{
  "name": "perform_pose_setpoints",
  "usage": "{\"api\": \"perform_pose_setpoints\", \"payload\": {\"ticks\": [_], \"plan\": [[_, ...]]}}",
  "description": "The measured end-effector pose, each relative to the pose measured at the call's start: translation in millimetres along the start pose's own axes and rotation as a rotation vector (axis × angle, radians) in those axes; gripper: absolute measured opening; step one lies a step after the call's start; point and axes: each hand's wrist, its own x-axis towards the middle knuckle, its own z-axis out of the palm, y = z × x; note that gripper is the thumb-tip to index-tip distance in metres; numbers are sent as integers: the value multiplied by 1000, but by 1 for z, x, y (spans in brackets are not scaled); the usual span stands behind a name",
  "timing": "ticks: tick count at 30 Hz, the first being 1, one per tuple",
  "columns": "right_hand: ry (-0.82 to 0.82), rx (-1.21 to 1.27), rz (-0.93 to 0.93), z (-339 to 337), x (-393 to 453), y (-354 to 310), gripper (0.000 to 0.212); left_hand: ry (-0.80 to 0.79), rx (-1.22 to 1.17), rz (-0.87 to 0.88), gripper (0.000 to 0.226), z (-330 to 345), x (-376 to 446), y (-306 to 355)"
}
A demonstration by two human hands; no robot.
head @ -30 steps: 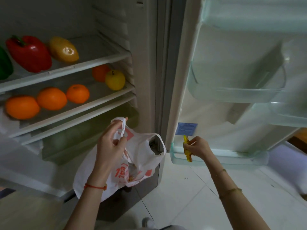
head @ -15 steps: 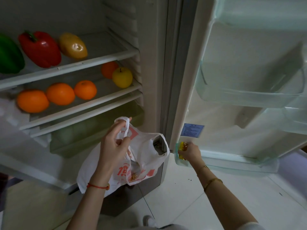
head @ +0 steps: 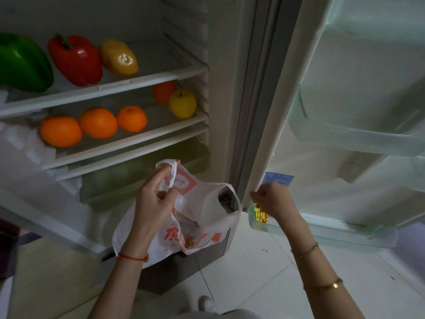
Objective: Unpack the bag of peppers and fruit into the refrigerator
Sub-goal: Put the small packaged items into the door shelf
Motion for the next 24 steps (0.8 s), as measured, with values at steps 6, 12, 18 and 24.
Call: {"api": "perform_pose_setpoints", "payload": {"ticks": [6, 12, 18, 24], "plan": [[-388, 363, -351, 18, -23, -84, 14, 51, -38, -20, 54, -18, -11, -8], [-569, -171, -423, 141, 17, -109, 30, 121, -64, -10, 54, -35, -23, -11], [-645, -300, -416, 175, 41, -94, 33, 167, -35, 19, 59, -48, -26, -16], [-542, -296, -462, 168, 58, -86, 73, 189, -12, 122, 50, -57, -22, -13]]}}
